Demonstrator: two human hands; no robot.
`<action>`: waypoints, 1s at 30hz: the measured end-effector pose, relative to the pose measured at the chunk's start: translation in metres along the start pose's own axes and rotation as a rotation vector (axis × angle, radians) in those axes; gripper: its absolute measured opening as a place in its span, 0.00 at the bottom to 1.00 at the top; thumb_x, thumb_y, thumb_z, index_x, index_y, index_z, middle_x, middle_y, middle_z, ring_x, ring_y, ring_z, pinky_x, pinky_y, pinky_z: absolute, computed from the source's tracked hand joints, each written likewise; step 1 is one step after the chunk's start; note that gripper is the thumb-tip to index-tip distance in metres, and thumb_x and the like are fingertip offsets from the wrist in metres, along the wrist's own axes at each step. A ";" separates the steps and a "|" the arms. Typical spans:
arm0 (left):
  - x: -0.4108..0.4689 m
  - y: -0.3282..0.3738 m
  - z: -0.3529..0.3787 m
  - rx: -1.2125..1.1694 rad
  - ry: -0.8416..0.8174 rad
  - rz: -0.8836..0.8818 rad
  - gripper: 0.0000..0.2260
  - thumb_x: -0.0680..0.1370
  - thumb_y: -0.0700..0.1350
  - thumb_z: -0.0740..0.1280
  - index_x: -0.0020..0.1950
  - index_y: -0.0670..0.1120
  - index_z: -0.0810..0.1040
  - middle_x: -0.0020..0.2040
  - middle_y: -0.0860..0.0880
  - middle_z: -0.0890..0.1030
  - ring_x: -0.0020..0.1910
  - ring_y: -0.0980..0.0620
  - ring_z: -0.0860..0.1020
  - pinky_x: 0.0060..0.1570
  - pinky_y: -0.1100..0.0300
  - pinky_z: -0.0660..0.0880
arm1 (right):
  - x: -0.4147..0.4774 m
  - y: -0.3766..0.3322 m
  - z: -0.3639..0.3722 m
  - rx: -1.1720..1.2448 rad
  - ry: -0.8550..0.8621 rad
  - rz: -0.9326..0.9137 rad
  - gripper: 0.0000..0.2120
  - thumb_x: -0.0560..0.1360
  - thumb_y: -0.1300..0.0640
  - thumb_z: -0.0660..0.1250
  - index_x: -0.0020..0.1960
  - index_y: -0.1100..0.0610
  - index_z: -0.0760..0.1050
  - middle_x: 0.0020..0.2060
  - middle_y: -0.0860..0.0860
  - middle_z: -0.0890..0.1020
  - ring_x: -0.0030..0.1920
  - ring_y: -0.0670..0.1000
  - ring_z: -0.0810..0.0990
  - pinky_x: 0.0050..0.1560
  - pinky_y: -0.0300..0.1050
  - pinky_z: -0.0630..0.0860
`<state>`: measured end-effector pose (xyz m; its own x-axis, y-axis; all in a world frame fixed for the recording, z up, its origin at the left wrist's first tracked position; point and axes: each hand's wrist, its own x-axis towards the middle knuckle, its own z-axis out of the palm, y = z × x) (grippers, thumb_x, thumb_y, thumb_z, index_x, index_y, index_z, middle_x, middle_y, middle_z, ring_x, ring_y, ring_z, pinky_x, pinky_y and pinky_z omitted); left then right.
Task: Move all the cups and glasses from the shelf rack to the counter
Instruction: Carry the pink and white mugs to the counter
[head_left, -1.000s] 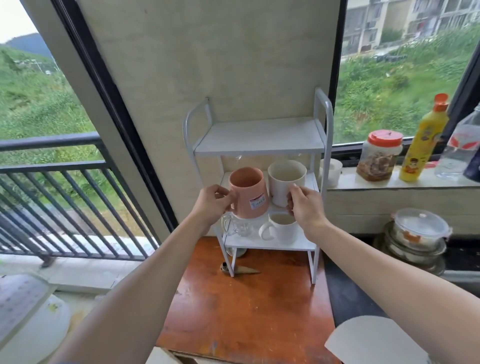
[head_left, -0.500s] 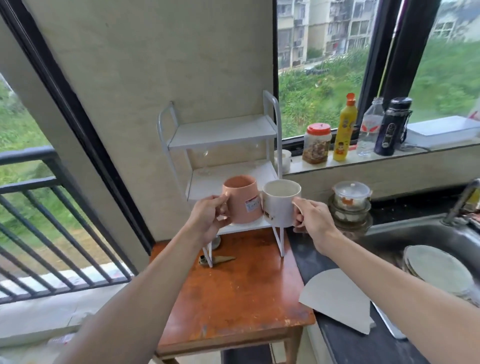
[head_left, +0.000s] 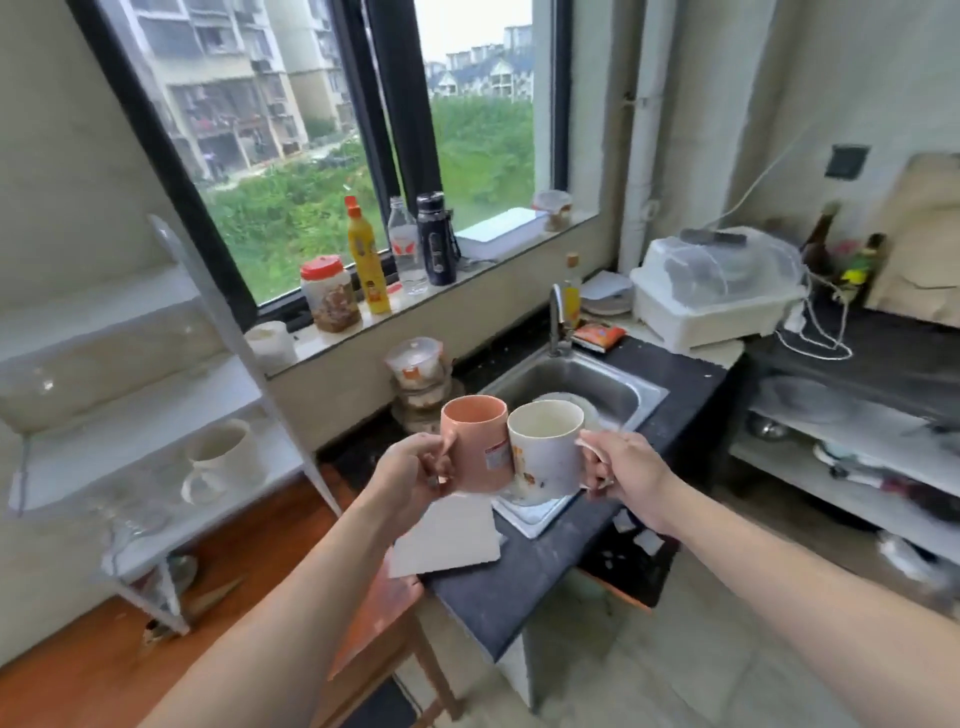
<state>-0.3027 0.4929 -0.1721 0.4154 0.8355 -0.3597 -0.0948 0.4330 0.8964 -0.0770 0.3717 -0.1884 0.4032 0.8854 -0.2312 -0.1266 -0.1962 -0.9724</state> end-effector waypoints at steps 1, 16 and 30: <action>0.004 -0.007 0.021 0.010 -0.035 -0.020 0.06 0.75 0.37 0.60 0.39 0.43 0.74 0.25 0.48 0.67 0.24 0.53 0.67 0.35 0.58 0.67 | -0.007 0.003 -0.022 0.002 0.033 0.009 0.20 0.77 0.54 0.62 0.27 0.55 0.67 0.22 0.51 0.66 0.27 0.52 0.70 0.33 0.45 0.69; 0.017 -0.163 0.435 0.107 -0.499 -0.316 0.13 0.75 0.35 0.60 0.29 0.42 0.72 0.23 0.47 0.66 0.25 0.52 0.67 0.39 0.56 0.72 | -0.135 0.047 -0.418 0.197 0.480 0.058 0.25 0.81 0.50 0.60 0.25 0.53 0.71 0.23 0.52 0.67 0.27 0.52 0.69 0.33 0.45 0.65; 0.099 -0.234 0.735 0.400 -0.856 -0.353 0.12 0.75 0.37 0.59 0.32 0.44 0.70 0.24 0.47 0.68 0.24 0.52 0.66 0.33 0.59 0.68 | -0.138 0.049 -0.656 0.281 0.856 0.053 0.22 0.80 0.50 0.61 0.28 0.55 0.70 0.25 0.52 0.68 0.28 0.51 0.69 0.35 0.46 0.69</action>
<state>0.4258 0.2253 -0.2271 0.8860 0.0895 -0.4550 0.4041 0.3325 0.8522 0.4553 -0.0367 -0.2257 0.9132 0.2393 -0.3298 -0.3353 -0.0183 -0.9419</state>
